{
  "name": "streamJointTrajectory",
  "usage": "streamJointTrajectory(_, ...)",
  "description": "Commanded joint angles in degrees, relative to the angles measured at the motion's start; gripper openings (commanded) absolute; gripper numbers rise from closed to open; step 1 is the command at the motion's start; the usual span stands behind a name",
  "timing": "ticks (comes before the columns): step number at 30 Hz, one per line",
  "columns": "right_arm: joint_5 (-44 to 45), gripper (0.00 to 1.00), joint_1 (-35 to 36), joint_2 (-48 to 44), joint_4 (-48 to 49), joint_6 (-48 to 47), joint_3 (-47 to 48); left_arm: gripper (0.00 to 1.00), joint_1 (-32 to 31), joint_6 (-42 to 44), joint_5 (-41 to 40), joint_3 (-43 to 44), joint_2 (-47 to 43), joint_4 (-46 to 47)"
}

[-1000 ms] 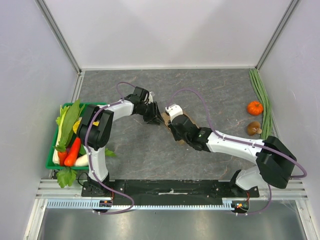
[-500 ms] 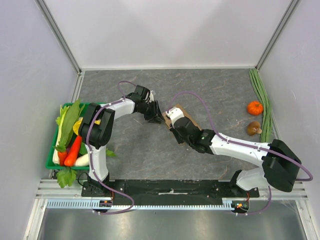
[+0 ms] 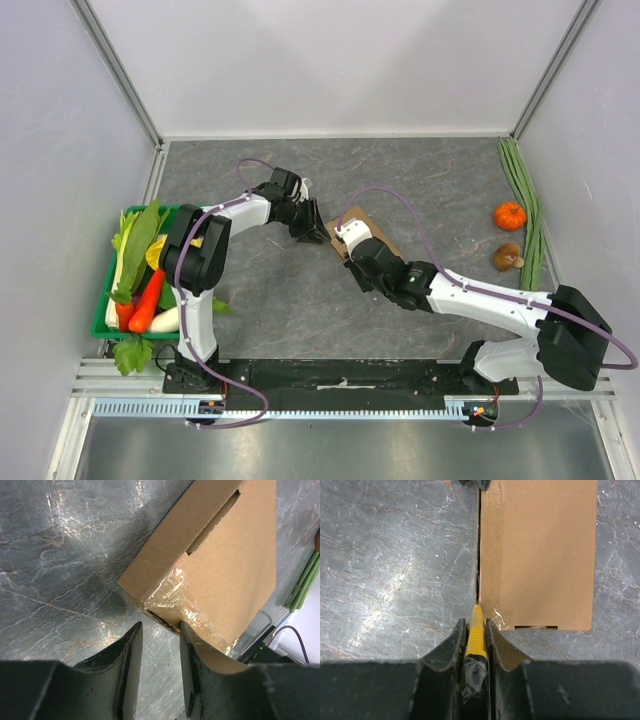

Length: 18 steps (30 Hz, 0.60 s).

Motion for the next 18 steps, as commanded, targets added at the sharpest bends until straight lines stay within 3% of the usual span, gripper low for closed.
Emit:
streamJointTrajectory(1, 1.3, 0.0, 0.4, -2.0, -4.4, -0.6, 0.9, 0.4, 1.1, 3.8, -8.9, 0.8, 2.9, 0.1)
streamJointTrajectory(18, 2.6, 0.0, 0.4, -0.8, -3.4, -2.1, 5.8, 0.43, 1.1, 4.6, -6.5, 0.6, 3.0, 1.3)
